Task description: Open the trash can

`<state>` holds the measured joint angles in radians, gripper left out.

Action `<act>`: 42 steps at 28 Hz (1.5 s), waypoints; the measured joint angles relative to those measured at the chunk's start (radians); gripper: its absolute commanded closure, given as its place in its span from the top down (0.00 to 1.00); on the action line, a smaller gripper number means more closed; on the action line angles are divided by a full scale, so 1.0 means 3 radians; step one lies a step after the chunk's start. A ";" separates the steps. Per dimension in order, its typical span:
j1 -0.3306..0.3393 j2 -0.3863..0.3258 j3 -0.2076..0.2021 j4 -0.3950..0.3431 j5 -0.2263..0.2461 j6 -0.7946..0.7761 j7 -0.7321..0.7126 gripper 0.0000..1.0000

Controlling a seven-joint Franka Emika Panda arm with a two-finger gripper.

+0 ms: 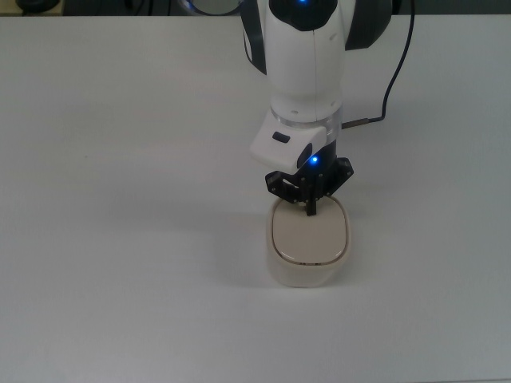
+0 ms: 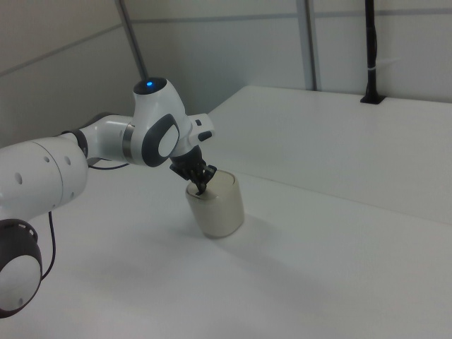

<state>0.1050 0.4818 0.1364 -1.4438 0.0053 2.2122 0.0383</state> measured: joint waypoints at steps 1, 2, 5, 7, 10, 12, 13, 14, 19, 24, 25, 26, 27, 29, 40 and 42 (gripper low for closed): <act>0.0000 -0.0004 0.0000 0.0009 0.0000 0.0000 0.0028 0.03; -0.0001 -0.0012 0.0000 0.0021 0.0001 0.0000 0.0047 0.03; -0.0005 -0.0079 -0.0006 0.0060 0.0064 0.0000 0.0078 0.03; -0.0012 -0.0145 -0.0014 0.0067 0.0119 -0.0033 0.0078 0.03; -0.0042 -0.0270 -0.0030 0.0069 0.0187 -0.0198 0.0078 0.03; -0.0081 -0.0376 -0.0038 0.0069 0.0211 -0.0332 0.0078 0.03; -0.0097 -0.0420 -0.0040 0.0070 0.0214 -0.0392 0.0078 0.03; -0.0115 -0.0460 -0.0042 0.0069 0.0215 -0.0450 0.0078 0.03; -0.0208 -0.0658 -0.0050 0.0069 0.0215 -0.0737 0.0078 0.03; -0.0257 -0.0817 -0.0085 0.0069 0.0215 -0.1053 0.0075 0.03; -0.0257 -0.0845 -0.0107 0.0069 0.0214 -0.1128 0.0065 0.03; -0.0257 -0.0872 -0.0126 0.0068 0.0214 -0.1208 0.0043 0.03; -0.0258 -0.0899 -0.0147 0.0069 0.0212 -0.1295 0.0011 0.03; -0.0258 -0.0966 -0.0195 0.0069 0.0200 -0.1491 -0.0087 0.03; -0.0259 -0.1239 -0.0352 0.0044 0.0017 -0.2017 -0.0253 0.03; -0.0259 -0.1270 -0.0382 0.0025 0.0017 -0.2026 -0.0253 0.03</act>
<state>0.0272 0.1007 0.0218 -1.4362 0.0103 1.6043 -0.0374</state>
